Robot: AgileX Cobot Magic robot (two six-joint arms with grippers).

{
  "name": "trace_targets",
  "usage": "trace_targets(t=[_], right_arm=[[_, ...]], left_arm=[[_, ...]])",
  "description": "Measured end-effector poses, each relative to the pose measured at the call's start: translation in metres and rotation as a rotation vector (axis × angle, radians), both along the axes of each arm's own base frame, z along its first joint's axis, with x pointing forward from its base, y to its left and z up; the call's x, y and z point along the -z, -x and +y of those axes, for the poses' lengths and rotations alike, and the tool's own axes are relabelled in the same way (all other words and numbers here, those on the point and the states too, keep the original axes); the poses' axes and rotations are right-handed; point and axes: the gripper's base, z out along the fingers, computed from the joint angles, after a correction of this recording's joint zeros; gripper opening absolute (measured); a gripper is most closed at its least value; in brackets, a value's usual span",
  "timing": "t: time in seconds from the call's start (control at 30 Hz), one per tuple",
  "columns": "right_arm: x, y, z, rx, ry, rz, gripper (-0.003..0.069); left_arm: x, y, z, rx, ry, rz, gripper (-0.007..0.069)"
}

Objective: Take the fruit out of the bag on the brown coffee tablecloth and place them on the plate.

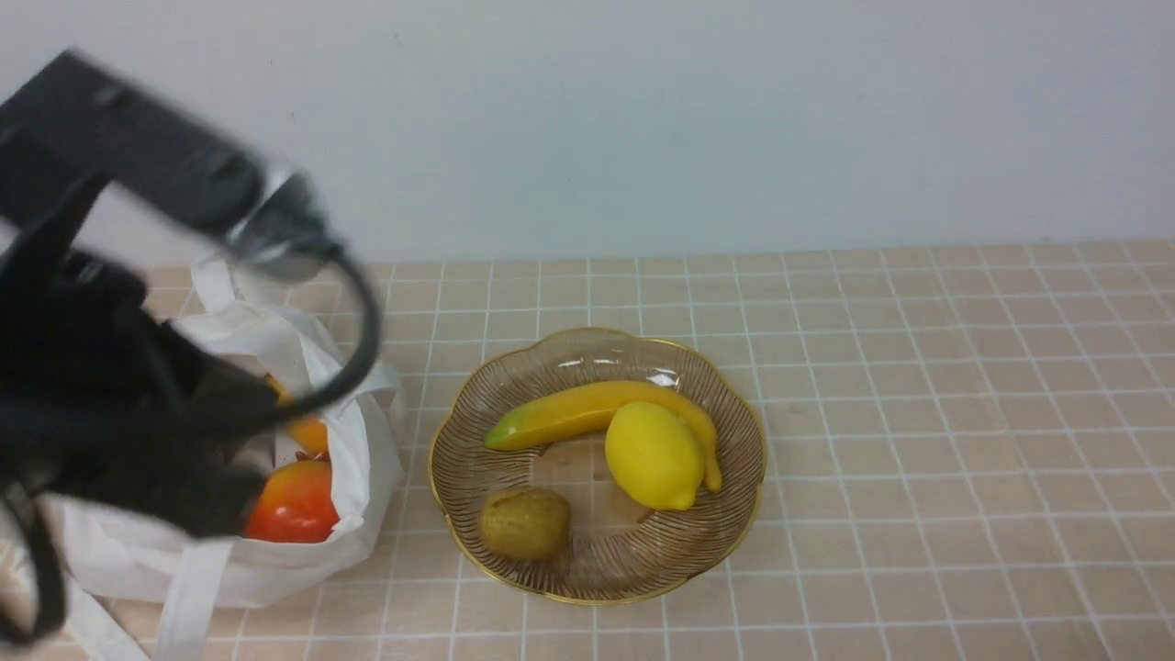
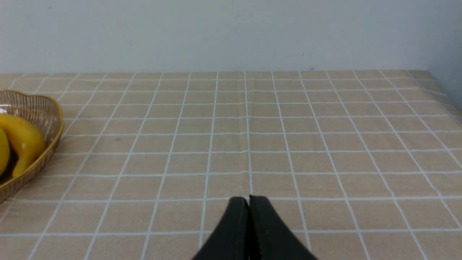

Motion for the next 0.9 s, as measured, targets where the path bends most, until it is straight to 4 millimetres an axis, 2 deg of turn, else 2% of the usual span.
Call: trace_targets(t=[0.03, 0.1, 0.13, 0.17, 0.2, 0.4, 0.57, 0.9], right_arm=[[0.0, 0.0, 0.0, 0.0, 0.0, 0.0, -0.0018], [0.0, 0.0, 0.0, 0.0, 0.0, 0.0, -0.0018], [0.0, 0.0, 0.0, 0.0, 0.0, 0.0, -0.0018], [0.0, 0.0, 0.0, 0.0, 0.0, 0.0, -0.0018], [0.0, 0.0, 0.0, 0.0, 0.0, 0.0, -0.0018], [0.0, 0.0, 0.0, 0.0, 0.0, 0.0, -0.0018], [0.0, 0.0, 0.0, -0.001, -0.008, 0.0, -0.0018], [0.0, 0.0, 0.0, -0.001, -0.008, 0.0, -0.0018]], left_arm=[[0.011, 0.014, 0.007, -0.022, 0.064, -0.067, -0.0008], [0.03, 0.029, 0.016, -0.042, 0.116, -0.134, -0.0008], [0.037, 0.041, 0.023, -0.049, 0.161, -0.219, -0.0008], [0.039, 0.044, 0.025, -0.049, 0.177, -0.264, -0.0008], [0.053, 0.058, 0.033, -0.048, 0.219, -0.368, -0.0008], [0.085, 0.1, 0.054, -0.032, 0.375, -0.695, -0.0008], [0.1, 0.103, 0.056, -0.026, 0.392, -0.731, -0.0008], [0.116, 0.094, 0.052, -0.039, 0.317, -0.578, -0.0008]])
